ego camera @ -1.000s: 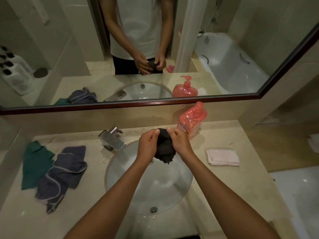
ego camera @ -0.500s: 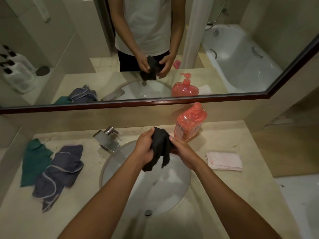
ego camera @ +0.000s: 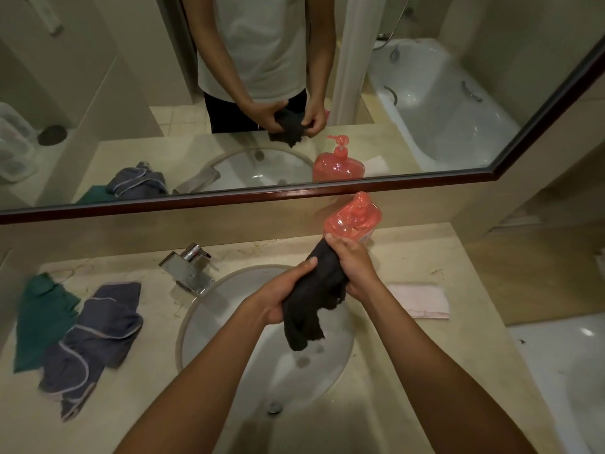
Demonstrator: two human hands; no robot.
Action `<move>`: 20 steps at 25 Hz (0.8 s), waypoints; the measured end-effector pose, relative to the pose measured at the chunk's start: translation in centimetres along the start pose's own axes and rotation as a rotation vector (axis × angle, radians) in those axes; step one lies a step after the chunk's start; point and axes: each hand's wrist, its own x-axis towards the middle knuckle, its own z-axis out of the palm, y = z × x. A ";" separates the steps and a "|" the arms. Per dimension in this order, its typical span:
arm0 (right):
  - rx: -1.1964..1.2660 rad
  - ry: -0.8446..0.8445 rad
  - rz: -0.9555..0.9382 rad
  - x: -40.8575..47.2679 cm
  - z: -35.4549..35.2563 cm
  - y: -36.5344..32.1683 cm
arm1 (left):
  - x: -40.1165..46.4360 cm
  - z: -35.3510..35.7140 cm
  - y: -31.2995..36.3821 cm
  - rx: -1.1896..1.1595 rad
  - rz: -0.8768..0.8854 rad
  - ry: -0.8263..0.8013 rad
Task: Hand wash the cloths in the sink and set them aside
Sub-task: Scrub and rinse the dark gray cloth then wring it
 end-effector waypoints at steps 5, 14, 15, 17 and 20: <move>-0.001 0.007 0.022 -0.1 -0.1 0.5 | 0.7 0.3 0.0 0.251 0.116 0.187; 0.014 0.151 0.043 -0.3 -1.9 -0.9 | 1.6 -0.1 -0.1 -0.177 0.128 0.201; 0.002 0.180 0.030 -0.4 -2.3 -1.1 | 1.8 0.0 -0.2 -0.236 0.126 0.178; -0.023 0.257 -0.025 -0.4 -3.1 -1.8 | 2.2 0.4 -0.2 -0.307 0.148 0.125; -0.096 0.372 -0.170 0.0 -3.9 -3.9 | 3.1 1.5 0.6 -0.388 0.221 0.067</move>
